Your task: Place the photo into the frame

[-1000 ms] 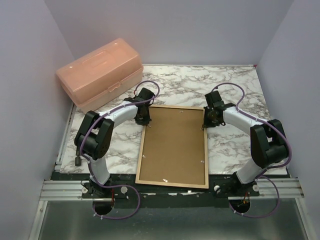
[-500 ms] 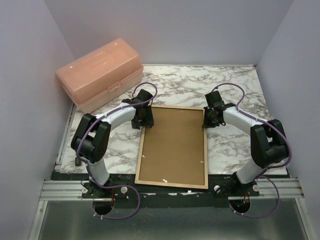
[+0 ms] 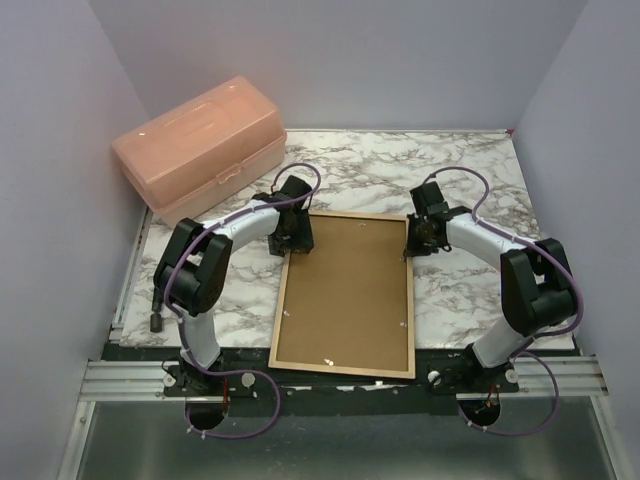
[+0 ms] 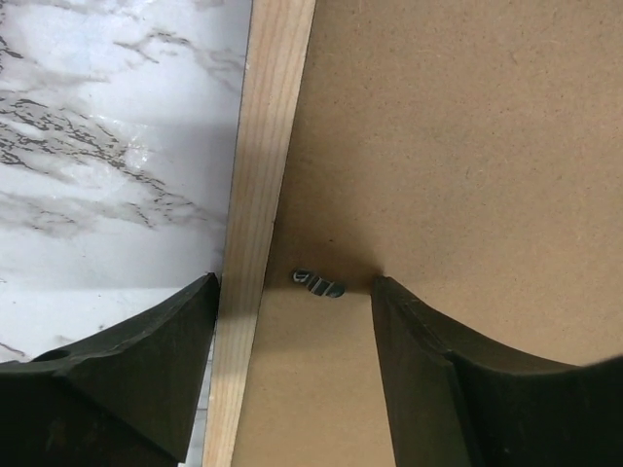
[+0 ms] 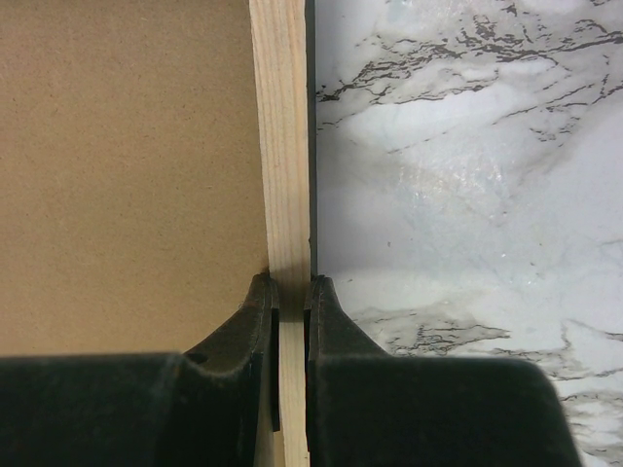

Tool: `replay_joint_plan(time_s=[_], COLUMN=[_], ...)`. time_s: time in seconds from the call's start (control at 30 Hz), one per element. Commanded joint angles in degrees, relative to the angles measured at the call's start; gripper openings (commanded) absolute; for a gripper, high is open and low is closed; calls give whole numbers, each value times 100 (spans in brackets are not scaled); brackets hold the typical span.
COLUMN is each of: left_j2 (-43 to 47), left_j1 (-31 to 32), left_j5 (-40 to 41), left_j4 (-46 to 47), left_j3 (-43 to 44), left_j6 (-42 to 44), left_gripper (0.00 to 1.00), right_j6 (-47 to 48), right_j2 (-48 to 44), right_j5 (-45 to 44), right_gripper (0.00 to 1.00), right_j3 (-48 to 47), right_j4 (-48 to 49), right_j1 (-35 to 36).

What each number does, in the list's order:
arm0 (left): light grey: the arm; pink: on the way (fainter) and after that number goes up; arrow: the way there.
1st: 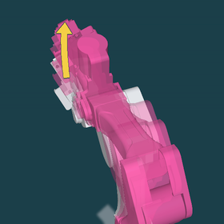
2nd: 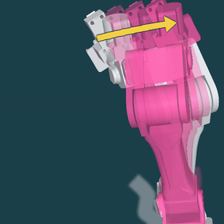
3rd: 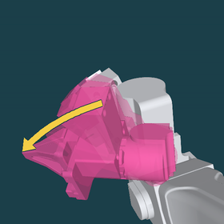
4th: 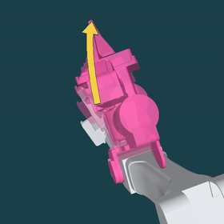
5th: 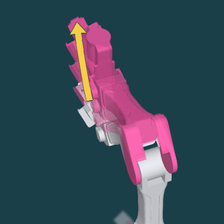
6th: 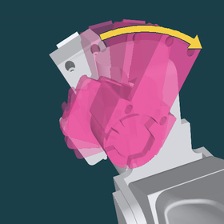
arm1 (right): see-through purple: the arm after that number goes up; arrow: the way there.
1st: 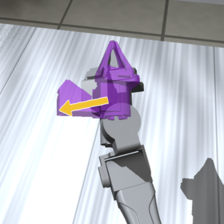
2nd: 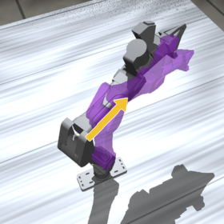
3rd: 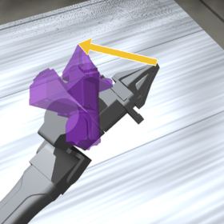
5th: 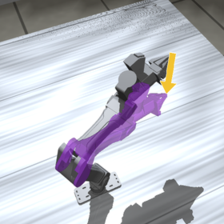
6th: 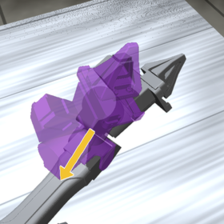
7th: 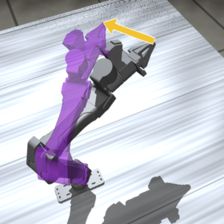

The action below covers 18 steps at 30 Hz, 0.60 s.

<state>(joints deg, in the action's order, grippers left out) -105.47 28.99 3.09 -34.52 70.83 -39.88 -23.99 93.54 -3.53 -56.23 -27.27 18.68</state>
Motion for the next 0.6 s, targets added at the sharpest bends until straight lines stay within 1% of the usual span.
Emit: replay_joint_plan(time_s=[0.0, 0.1, 0.17, 0.33, 0.4, 0.5, 0.57], left_j2=[-272, -357, -387, -328, -286, -237, -228], left_j1=[27, 27, 31, -24, -57, -60, -61], left_j5=[301, 343, 391, 413, 411, 400, 354], left_j4=[-299, -352, -348, -260, -232, -176, -111], left_j3=[172, 156, 100, -130, -203, -275, -297], left_j6=[91, 138, 151, 182, 199, 241, 274], left_gripper=[60, 54, 47, 23, 16, 10, 4], right_j6=[-101, -107, -113, -124, -128, -140, -142], right_j2=[14, 37, 45, 54, 59, 63, 72], right_j5=[263, 300, 309, 309, 309, 309, 482], right_gripper=[7, 7, 7, 7, 7, 7, 7], right_j3=[3, -5, -19, -22, -16, 15, 23], right_j4=[160, 160, 160, 169, 173, 194, 202], right_j1=[21, 19, 16, 15, 18, 14, 17])
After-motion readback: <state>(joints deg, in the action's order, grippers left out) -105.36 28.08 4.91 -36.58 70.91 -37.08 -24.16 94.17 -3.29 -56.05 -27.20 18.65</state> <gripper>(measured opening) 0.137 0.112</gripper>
